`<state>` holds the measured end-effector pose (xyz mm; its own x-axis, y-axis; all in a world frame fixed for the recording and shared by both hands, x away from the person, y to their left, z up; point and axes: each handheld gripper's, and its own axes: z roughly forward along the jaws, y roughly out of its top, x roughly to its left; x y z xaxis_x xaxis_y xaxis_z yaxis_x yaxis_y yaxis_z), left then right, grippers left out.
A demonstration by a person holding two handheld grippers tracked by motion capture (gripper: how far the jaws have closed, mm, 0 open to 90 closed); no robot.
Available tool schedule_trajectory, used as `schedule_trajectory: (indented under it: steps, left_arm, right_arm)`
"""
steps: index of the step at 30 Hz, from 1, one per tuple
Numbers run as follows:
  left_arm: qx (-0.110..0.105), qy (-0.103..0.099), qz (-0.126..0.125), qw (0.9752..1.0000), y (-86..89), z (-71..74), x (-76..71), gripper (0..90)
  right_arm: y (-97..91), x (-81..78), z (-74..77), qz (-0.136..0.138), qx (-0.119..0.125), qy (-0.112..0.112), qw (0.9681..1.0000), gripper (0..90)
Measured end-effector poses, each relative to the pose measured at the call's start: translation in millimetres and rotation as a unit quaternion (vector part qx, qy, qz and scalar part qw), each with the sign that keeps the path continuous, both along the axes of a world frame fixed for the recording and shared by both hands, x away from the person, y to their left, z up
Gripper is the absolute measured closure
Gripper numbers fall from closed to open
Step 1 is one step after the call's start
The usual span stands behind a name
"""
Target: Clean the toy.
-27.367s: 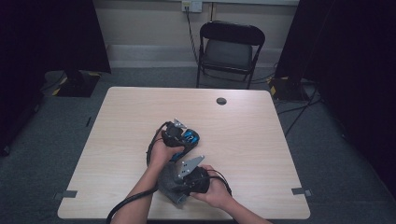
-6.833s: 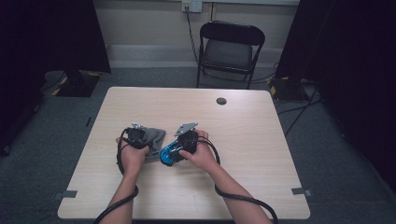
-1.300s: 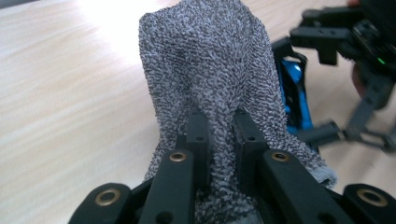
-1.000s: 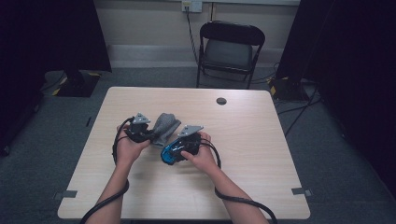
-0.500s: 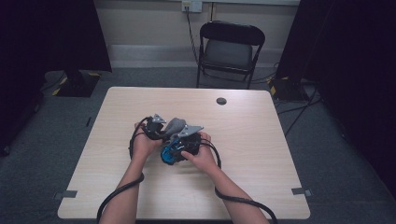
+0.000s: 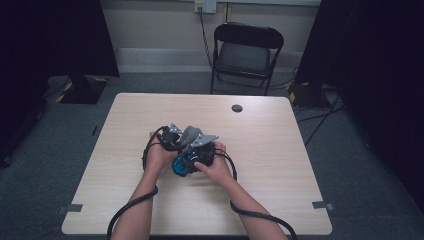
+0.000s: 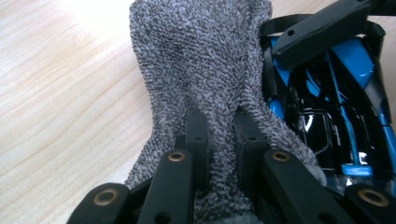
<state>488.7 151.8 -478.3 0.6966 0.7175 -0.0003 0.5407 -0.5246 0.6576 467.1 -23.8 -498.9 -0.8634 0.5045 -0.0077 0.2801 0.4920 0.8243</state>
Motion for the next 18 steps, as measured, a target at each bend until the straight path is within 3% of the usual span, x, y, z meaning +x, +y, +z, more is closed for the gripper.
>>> schedule_trajectory:
  steps: [18]
  left_arm:
    - [-0.015,0.014,-0.008,0.9997,30.2,1.7,-23.6,79.3]
  right_arm:
    - [0.2,-0.3,-0.1,0.0,0.0,-0.001,1.0,2.9]
